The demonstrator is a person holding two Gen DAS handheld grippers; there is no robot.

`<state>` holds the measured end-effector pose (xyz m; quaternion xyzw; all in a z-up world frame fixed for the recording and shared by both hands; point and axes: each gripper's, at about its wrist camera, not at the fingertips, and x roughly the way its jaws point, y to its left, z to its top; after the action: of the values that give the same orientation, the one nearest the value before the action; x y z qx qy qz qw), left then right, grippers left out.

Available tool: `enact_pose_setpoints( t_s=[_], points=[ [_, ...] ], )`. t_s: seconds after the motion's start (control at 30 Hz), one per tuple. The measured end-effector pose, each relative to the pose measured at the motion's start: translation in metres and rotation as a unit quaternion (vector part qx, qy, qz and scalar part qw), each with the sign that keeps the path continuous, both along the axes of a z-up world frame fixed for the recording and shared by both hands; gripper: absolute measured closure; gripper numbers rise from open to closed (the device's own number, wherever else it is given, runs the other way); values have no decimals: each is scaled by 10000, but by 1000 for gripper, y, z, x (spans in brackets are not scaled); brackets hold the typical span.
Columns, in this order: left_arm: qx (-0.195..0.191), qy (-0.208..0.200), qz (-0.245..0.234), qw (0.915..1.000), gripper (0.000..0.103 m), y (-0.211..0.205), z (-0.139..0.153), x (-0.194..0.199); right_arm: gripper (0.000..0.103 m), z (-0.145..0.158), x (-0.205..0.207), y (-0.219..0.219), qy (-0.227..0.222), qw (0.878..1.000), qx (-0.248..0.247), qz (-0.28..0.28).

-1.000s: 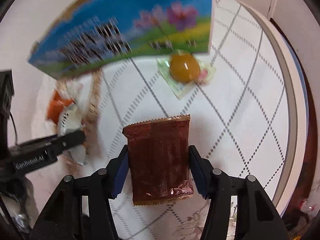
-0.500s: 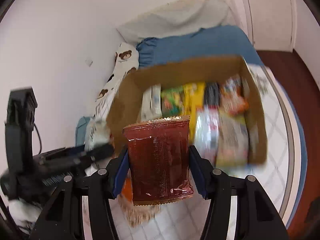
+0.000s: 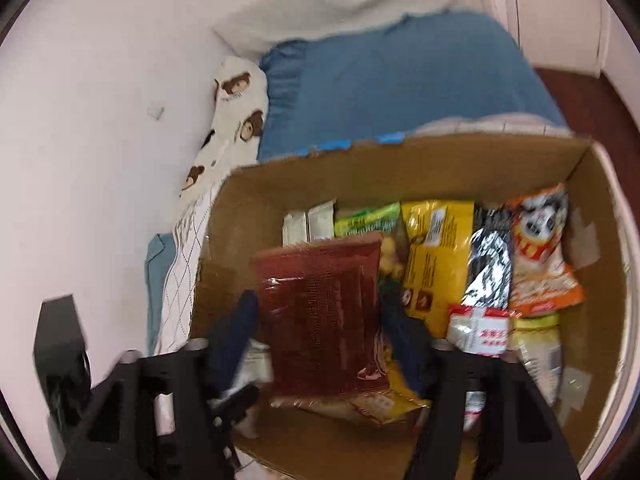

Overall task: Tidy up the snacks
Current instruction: 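Carry both packets into the cardboard box and open both tools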

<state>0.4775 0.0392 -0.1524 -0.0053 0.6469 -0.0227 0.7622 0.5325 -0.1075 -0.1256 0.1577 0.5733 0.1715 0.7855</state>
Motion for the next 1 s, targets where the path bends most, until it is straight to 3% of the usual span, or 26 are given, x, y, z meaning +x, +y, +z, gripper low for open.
enact_pose_setpoints(
  t_s=[0.07,0.43,0.7,1.0],
  points=[
    [-50,26,65,10000,19,0,1,0,8,-4,2,-2,39,10000,70,-20],
    [39,-226,251,9994,19,-6,7,-12,6,-11,-26,-41,4,9978,-625,-230],
    [3,-806,300,9963,19,-19,25,-34,6,-5,-75,-62,-469,9858,-1579,-312],
    [-113,-1413,213,9897,19,-35,59,-72,6,21,-128,-74,-907,9786,-1769,-520]
  ],
)
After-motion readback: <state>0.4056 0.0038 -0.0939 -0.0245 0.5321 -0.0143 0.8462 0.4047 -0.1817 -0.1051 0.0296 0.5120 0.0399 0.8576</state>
